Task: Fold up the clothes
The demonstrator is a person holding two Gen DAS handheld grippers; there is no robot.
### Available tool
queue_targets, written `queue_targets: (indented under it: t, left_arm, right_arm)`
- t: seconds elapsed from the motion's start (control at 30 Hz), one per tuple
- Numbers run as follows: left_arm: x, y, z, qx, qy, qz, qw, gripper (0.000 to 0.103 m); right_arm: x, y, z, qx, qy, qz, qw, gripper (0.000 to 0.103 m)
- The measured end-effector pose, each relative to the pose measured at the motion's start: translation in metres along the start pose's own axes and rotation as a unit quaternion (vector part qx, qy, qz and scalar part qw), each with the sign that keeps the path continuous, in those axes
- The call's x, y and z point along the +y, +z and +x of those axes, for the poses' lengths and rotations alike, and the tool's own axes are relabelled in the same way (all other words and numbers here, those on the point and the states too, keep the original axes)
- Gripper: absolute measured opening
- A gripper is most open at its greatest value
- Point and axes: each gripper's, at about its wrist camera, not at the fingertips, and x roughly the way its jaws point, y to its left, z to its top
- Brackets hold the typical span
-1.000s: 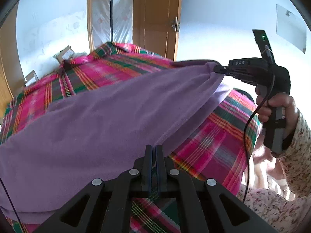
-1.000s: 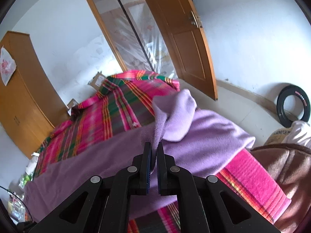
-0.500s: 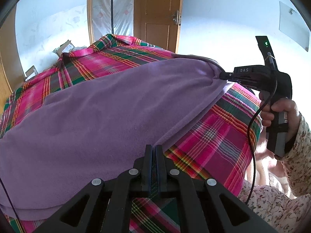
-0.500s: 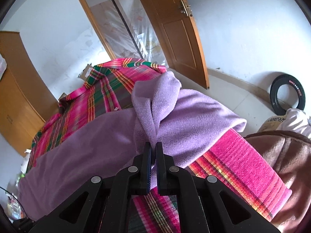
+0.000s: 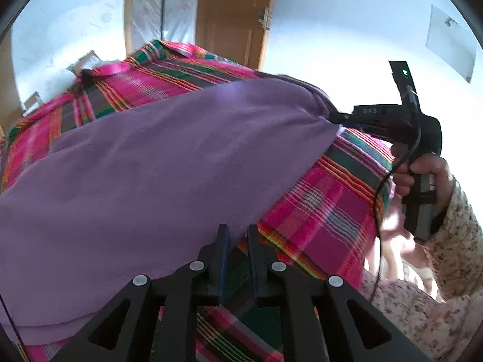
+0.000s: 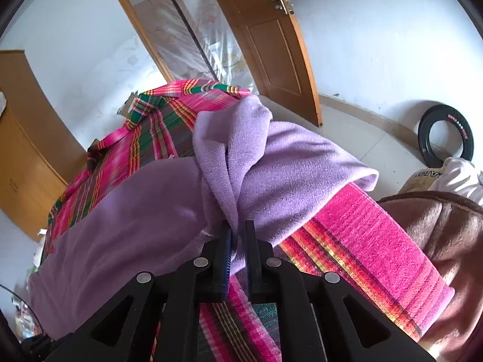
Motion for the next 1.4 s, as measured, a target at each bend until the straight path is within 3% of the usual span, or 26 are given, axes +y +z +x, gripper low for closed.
queue_targets:
  t: [0.23,0.7,0.93,1.13,1.33,1.37,1.4]
  left_arm:
    - [0.008,0.021,-0.003,-0.006,-0.050,-0.015,0.9986,0.011]
    - [0.020,0.076,0.033,0.012,-0.091,-0.032,0.9953,0.013]
    - [0.024,0.109,0.055,0.028,-0.114,-0.029,0.9926,0.014]
    - [0.027,0.135,0.072,0.032,-0.123,-0.035,0.9912,0.019]
    - [0.027,0.159,0.087,0.037,-0.128,-0.036,0.9904,0.021]
    - [0.027,0.162,0.088,0.036,-0.130,-0.034,0.9902,0.021]
    - [0.025,0.166,0.090,0.037,-0.129,-0.031,0.9905,0.021]
  right_arm:
    - [0.001,0.006,-0.015,-0.009,0.004,-0.027,1.000,0.018]
    - [0.020,0.050,-0.019,-0.037,-0.022,-0.074,0.996,0.027]
    - [0.064,0.077,0.011,-0.019,-0.055,-0.184,0.981,0.027]
    - [0.086,0.084,0.051,0.046,-0.063,-0.243,0.967,0.027]
    - [0.081,0.087,0.080,0.090,-0.113,-0.234,0.961,0.027]
    - [0.079,0.090,0.081,0.091,-0.110,-0.228,0.963,0.025]
    - [0.077,0.092,0.082,0.092,-0.111,-0.225,0.964,0.015]
